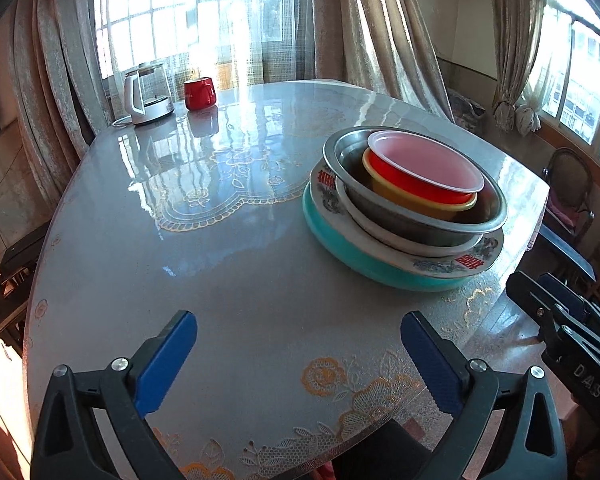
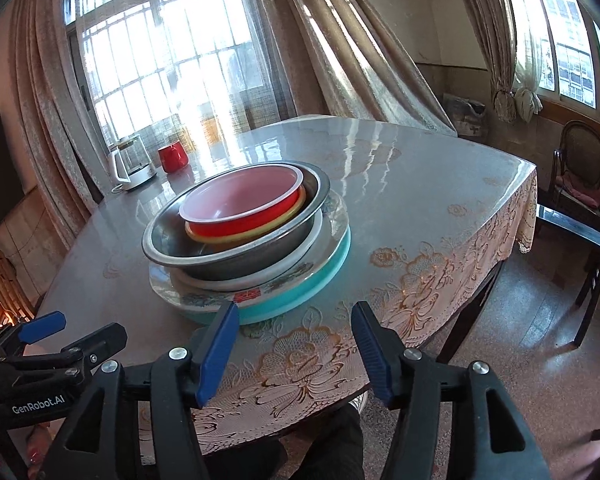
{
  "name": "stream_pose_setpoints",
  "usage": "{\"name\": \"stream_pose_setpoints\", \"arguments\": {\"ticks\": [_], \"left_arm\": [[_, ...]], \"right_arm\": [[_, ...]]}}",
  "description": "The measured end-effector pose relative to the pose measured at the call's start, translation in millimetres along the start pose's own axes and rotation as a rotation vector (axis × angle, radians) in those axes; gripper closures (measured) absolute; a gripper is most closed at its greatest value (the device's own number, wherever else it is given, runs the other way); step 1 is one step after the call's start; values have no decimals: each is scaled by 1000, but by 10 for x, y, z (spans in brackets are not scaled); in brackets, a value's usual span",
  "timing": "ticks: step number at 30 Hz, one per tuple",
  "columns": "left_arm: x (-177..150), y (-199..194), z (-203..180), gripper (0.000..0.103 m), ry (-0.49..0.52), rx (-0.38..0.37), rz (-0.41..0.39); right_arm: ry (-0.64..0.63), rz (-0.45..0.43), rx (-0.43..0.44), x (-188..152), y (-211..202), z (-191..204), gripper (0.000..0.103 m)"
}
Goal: Organize plates and bowls
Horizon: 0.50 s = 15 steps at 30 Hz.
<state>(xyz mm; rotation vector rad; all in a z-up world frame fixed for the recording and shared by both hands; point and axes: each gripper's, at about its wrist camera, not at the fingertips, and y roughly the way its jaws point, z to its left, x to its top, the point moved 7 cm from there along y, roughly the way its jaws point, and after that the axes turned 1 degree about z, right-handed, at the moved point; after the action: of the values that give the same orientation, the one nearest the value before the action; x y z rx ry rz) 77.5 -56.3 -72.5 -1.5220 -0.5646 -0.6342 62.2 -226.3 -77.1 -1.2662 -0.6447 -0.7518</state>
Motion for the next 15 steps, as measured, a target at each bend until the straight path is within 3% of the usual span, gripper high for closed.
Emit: {"name": "stream_pose_setpoints", "arguments": {"ticks": [15], "left_arm": [[-69, -36, 90, 0, -11, 23, -16]], "right_arm": [[-23, 15, 11, -119, -19, 70, 44]]}}
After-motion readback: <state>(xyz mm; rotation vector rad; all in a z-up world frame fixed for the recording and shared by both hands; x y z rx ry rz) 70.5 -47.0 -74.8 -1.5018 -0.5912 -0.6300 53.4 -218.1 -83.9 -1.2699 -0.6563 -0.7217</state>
